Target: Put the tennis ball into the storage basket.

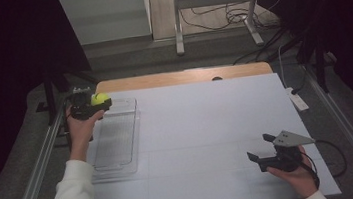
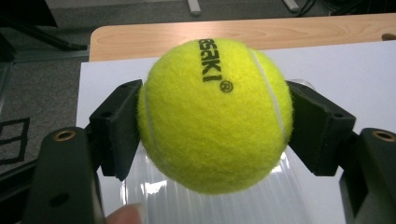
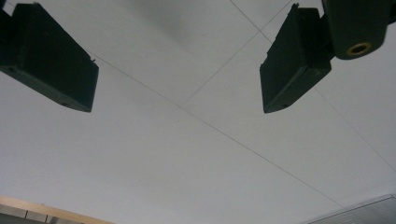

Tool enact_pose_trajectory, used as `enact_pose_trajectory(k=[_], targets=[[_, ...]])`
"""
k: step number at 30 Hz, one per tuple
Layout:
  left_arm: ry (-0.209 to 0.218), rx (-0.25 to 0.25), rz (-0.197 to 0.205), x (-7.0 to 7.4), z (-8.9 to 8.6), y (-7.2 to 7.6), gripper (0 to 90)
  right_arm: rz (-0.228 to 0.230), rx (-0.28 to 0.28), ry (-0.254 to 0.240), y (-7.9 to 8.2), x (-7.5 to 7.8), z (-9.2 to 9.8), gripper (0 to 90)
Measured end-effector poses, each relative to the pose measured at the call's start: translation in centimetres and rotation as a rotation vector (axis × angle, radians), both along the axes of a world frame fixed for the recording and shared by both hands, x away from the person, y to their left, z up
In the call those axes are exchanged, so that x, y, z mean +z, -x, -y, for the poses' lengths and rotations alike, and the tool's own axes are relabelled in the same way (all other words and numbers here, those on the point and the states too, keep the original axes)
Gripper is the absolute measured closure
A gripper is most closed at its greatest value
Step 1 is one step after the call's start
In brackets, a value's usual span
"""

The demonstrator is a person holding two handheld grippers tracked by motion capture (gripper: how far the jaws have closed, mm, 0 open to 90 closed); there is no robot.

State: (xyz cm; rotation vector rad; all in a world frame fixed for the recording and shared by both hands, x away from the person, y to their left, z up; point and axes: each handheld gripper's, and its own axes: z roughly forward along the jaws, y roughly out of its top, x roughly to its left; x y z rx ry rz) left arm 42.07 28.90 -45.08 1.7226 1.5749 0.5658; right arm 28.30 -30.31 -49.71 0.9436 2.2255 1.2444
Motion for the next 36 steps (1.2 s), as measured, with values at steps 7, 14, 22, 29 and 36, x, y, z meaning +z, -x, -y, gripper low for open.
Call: enact_pose_trajectory(k=[7,14,22,29,36], targets=[[-0.008,-0.003,-0.011,-0.2,0.2,-0.2,26.8,-0.001,0.0,0.001,0.0,0.0,0.0,12.2],[-0.016,-0.006,-0.026,-0.5,0.2,-0.4,26.8,0.0,0.0,0.001,0.0,0.0,0.0,12.2],[-0.028,-0.001,-0.046,-1.0,0.1,-0.7,26.9,-0.002,-0.001,0.002,0.0,0.0,0.0,12.2],[-0.038,-0.005,-0.068,-1.4,0.2,-1.0,26.8,-0.002,-0.001,0.002,0.0,0.0,0.0,12.2],[-0.047,-0.013,-0.098,-2.0,0.3,-1.2,26.8,-0.002,-0.001,0.002,0.0,0.0,0.0,12.2]])
